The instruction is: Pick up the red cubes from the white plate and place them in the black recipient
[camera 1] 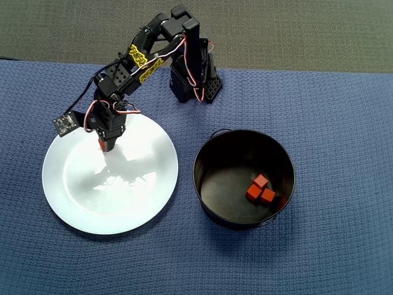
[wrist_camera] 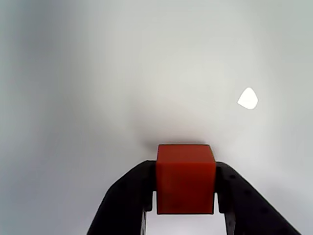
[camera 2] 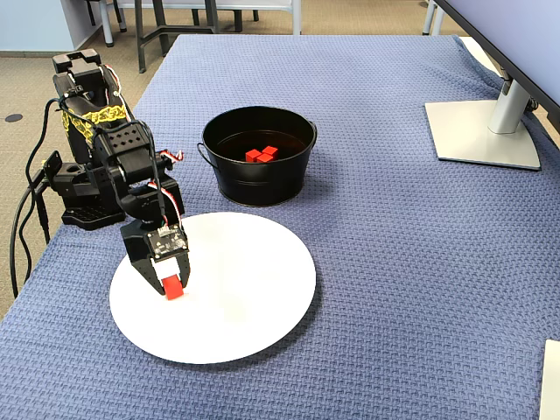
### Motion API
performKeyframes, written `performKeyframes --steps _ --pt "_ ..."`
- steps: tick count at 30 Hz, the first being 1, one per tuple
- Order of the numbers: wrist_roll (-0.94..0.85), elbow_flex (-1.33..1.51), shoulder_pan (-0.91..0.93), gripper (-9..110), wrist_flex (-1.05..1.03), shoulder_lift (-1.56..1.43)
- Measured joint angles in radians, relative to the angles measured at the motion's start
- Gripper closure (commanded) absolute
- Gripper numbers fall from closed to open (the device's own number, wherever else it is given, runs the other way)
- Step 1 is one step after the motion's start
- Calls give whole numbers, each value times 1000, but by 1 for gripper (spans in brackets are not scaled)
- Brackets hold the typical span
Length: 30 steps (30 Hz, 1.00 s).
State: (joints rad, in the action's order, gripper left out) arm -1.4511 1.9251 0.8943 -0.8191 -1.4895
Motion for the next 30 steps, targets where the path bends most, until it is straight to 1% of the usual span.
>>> performKeyframes --steps 4,10,13,16,19,23,24,25,27,29,30 --pt "152 -67 -49 102 -107 -74" --pt "581 -298 -239 102 -324 -206" --pt "811 -448 -364 102 -431 -230" --pt "988 -575 -511 102 -522 -230" --pt "1103 -620 -681 102 -555 -236" --pt "1229 -617 -897 102 -541 -236" --pt "1243 -604 -946 100 -526 -236" --pt "1252 -583 -996 91 -509 -236" --pt "1246 -531 -1092 65 -494 -236" --pt "1223 -474 -1190 63 -491 -242" --pt "1218 -453 -1216 65 -485 -253"
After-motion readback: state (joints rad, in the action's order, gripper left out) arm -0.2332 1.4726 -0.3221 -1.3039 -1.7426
